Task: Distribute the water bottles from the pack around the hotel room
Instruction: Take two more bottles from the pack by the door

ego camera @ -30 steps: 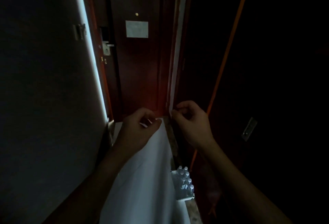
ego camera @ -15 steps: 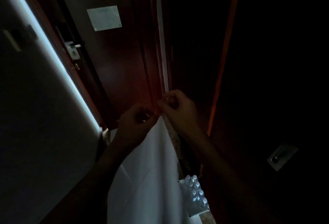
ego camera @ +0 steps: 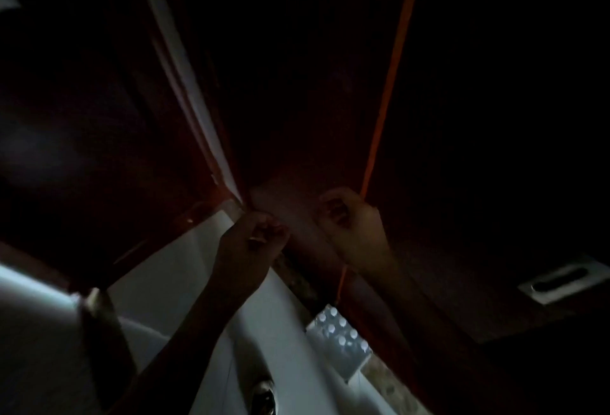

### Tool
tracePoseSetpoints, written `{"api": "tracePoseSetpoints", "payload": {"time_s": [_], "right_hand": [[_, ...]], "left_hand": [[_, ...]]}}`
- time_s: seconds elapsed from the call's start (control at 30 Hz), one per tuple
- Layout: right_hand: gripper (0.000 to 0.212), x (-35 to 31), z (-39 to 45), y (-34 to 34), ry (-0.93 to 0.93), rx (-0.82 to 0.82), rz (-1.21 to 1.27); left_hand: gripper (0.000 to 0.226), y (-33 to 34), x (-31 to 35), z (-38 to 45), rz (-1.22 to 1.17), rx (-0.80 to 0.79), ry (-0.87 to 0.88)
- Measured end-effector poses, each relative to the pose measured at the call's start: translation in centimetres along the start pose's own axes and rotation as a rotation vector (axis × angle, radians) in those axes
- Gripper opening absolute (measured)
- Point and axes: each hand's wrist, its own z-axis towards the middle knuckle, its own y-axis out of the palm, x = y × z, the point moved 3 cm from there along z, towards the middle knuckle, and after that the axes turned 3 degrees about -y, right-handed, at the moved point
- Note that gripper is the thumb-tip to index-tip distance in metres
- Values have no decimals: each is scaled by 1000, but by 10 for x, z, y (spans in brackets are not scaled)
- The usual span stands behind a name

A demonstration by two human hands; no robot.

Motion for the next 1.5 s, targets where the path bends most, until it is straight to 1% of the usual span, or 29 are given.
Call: {"api": "tracePoseSetpoints", "payload": {"time_s": [0.1, 0.13, 0.2, 0.3, 0.37, 0.5, 0.57, 0.67, 0.73, 0.83, 0.93, 1.03, 1.07, 1.13, 1.23, 1.3, 1.4, 1.5], "right_hand": [[23, 35, 3, 10, 165, 171, 9], [20, 47, 0, 12, 209, 236, 22], [21, 69, -8, 14, 278, 352, 31], [11, 110, -29, 16, 363, 458, 30], [18, 141, -46, 19, 432, 484, 26], [15, 225, -87, 35, 570, 542, 38], [13, 274, -112, 48, 645, 550, 50], [14, 353, -141, 71, 728, 527, 23], [19, 411, -160, 94, 801, 502, 18], [25, 492, -184, 136, 902, 434, -4], [26, 575, -204, 177, 978, 385, -41], [29, 655, -219, 213, 1031, 379, -106], [30, 682, -221, 225, 1039, 381, -118], [37, 733, -224, 250, 1052, 365, -135], [46, 805, -226, 286, 1007, 356, -132], [51, 840, -224, 305, 956, 424, -153], [53, 873, -229, 327, 912, 570, -175], [58, 893, -237, 338, 965, 610, -178]], "left_hand": [[11, 26, -26, 29, -61, -161, -49], [12, 37, -34, 35, -76, -221, -65], [14, 60, -52, 44, -82, -341, -97], [12, 99, -90, 47, -38, -464, -144], [12, 126, -118, 40, -12, -525, -182], [15, 179, -184, 26, 46, -561, -229], [18, 211, -226, 18, 75, -544, -245], [18, 258, -299, 10, 96, -497, -327], [15, 289, -356, 2, 144, -480, -373], [16, 327, -443, -14, 225, -466, -414], [23, 369, -526, -28, 339, -555, -361], [45, 414, -604, -34, 378, -663, -304], [51, 430, -630, -35, 383, -701, -266], [55, 464, -677, -35, 391, -750, -163], [56, 507, -733, -44, 387, -715, -33], [57, 527, -759, -53, 355, -661, 26], [58, 537, -785, -66, 283, -551, 35], [60, 540, -800, -74, 228, -523, 48]]}}
